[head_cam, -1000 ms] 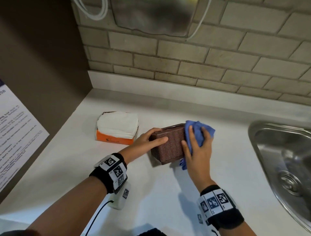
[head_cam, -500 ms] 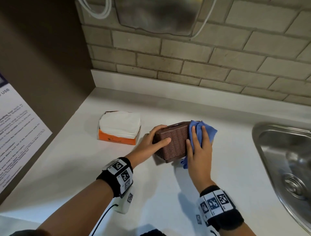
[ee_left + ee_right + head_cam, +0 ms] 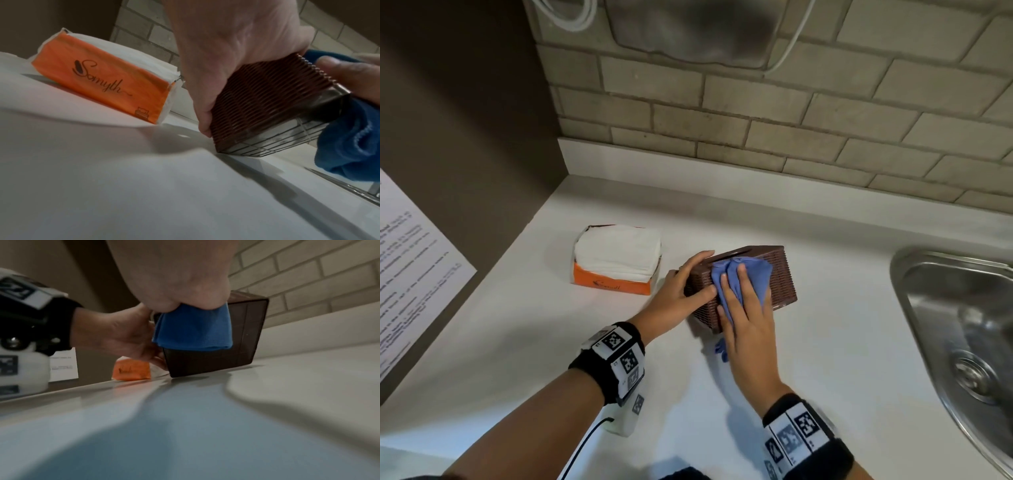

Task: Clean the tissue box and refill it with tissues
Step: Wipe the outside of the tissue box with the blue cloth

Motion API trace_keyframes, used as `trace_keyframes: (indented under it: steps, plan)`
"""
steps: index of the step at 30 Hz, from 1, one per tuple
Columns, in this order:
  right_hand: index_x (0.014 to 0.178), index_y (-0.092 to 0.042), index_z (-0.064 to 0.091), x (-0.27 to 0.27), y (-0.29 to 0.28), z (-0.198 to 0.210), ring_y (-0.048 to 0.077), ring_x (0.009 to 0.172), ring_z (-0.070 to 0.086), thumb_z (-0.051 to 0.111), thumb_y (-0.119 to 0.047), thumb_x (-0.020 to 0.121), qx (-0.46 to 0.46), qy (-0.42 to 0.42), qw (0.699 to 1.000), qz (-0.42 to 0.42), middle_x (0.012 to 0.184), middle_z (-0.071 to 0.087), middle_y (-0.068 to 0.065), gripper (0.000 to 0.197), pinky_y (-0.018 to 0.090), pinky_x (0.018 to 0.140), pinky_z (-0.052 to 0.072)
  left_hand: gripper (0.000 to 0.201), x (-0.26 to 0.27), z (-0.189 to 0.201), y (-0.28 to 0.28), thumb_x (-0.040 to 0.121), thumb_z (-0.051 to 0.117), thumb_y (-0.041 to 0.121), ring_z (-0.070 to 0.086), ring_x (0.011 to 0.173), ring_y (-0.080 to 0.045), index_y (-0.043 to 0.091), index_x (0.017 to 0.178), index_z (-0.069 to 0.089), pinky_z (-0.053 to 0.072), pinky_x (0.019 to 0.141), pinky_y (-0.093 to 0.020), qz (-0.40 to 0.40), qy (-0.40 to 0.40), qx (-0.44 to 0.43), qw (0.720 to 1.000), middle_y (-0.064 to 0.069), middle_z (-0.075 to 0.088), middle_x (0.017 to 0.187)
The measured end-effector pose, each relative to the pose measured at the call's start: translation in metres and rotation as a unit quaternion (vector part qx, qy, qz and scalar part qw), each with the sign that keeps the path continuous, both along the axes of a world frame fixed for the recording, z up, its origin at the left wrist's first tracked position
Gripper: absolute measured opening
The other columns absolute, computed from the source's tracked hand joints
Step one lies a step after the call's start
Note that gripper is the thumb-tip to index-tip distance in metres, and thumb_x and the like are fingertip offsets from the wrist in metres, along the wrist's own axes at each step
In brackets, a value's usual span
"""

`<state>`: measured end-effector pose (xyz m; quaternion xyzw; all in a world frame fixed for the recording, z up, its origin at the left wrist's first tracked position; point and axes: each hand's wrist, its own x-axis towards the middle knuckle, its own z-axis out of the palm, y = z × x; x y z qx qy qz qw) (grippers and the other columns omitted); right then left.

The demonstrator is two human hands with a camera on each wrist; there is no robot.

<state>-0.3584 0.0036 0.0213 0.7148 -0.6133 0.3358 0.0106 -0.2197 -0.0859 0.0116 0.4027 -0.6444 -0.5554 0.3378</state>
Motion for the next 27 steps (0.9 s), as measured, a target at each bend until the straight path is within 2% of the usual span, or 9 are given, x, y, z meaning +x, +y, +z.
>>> trace_keyframes:
  steps: [2,6,9,13,17,19,23,25,27]
  plan:
    - [0.147,-0.014,0.032,-0.018,-0.006,-0.002,0.000,0.146,0.004,0.046,-0.005,0.097,-0.001,0.017,1.000,0.016,0.159,0.018,0.002,0.053,0.017,0.118,0.013,0.066,0.001,-0.001,-0.002,0.079,0.068,0.054,0.058,0.121,-0.020,0.050,0.138,0.039,0.048,0.103,-0.046,-0.006,0.000,0.001,1.000,-0.011,0.056,0.132]
    - [0.149,-0.023,0.029,-0.047,-0.020,-0.005,0.014,0.146,0.016,0.035,-0.020,0.102,0.009,-0.079,0.989,-0.125,0.161,0.013,-0.004,0.047,0.045,0.116,0.025,0.068,0.001,0.002,-0.004,0.077,0.065,0.062,0.058,0.120,-0.019,0.053,0.139,0.036,0.048,0.104,-0.045,-0.017,-0.011,0.000,1.000,-0.009,0.058,0.130]
    - [0.147,-0.020,0.030,-0.004,-0.013,0.005,0.013,0.149,0.001,0.039,-0.008,0.098,-0.017,0.025,0.996,-0.079,0.160,0.013,0.000,0.052,0.052,0.117,0.022,0.067,0.001,0.006,-0.004,0.081,0.062,0.048,0.059,0.120,-0.013,0.042,0.142,0.036,0.048,0.104,-0.037,-0.006,0.023,0.005,1.000,-0.003,0.061,0.131]
    - [0.144,-0.011,0.038,-0.010,-0.010,0.002,0.006,0.148,0.000,0.047,-0.006,0.096,-0.040,0.073,0.996,-0.008,0.156,0.018,-0.004,0.048,0.029,0.119,0.021,0.067,0.006,0.006,-0.004,0.083,0.061,0.044,0.060,0.119,-0.013,0.039,0.145,0.034,0.048,0.104,-0.036,-0.012,0.023,0.006,1.000,-0.002,0.062,0.131]
    - [0.148,-0.026,0.029,-0.047,-0.022,0.001,0.023,0.144,0.023,0.030,-0.028,0.102,0.036,-0.042,0.986,-0.157,0.160,0.017,-0.002,0.046,0.038,0.119,0.020,0.067,0.001,0.010,-0.003,0.080,0.060,0.053,0.060,0.117,-0.012,0.046,0.141,0.035,0.049,0.103,-0.040,-0.010,0.008,0.001,1.000,-0.002,0.062,0.128]
    - [0.147,-0.021,0.033,-0.023,-0.014,-0.002,0.023,0.146,0.020,0.028,-0.030,0.103,0.045,0.002,0.994,-0.096,0.159,0.022,0.004,0.045,0.031,0.121,0.004,0.064,0.000,0.010,-0.003,0.081,0.061,0.048,0.061,0.118,-0.013,0.046,0.140,0.037,0.048,0.104,-0.041,-0.002,0.025,0.006,1.000,-0.003,0.064,0.127]
    - [0.144,-0.017,0.038,-0.014,0.002,-0.009,0.010,0.148,0.010,0.030,-0.027,0.102,0.031,0.052,0.998,0.018,0.156,0.027,0.003,0.043,0.039,0.119,0.013,0.065,0.004,0.010,-0.001,0.083,0.062,0.042,0.060,0.121,-0.014,0.042,0.143,0.036,0.047,0.105,-0.042,-0.017,0.025,0.007,1.000,-0.001,0.063,0.130]
    - [0.147,-0.023,0.032,-0.042,-0.009,0.000,0.004,0.143,0.013,0.033,-0.024,0.102,0.039,-0.014,0.996,-0.073,0.159,0.021,0.001,0.045,0.027,0.117,0.016,0.066,0.005,0.010,-0.001,0.081,0.063,0.049,0.061,0.118,-0.015,0.048,0.141,0.036,0.049,0.103,-0.045,-0.015,0.004,0.004,1.000,-0.002,0.064,0.128]
    - [0.144,-0.021,0.039,-0.067,-0.021,0.013,0.011,0.132,0.037,0.032,-0.028,0.102,0.087,-0.163,0.972,-0.145,0.152,0.036,0.004,0.043,0.022,0.104,0.030,0.067,0.006,0.008,-0.001,0.080,0.063,0.057,0.059,0.120,-0.019,0.054,0.139,0.033,0.047,0.104,-0.047,-0.019,-0.021,0.003,1.000,-0.006,0.060,0.129]
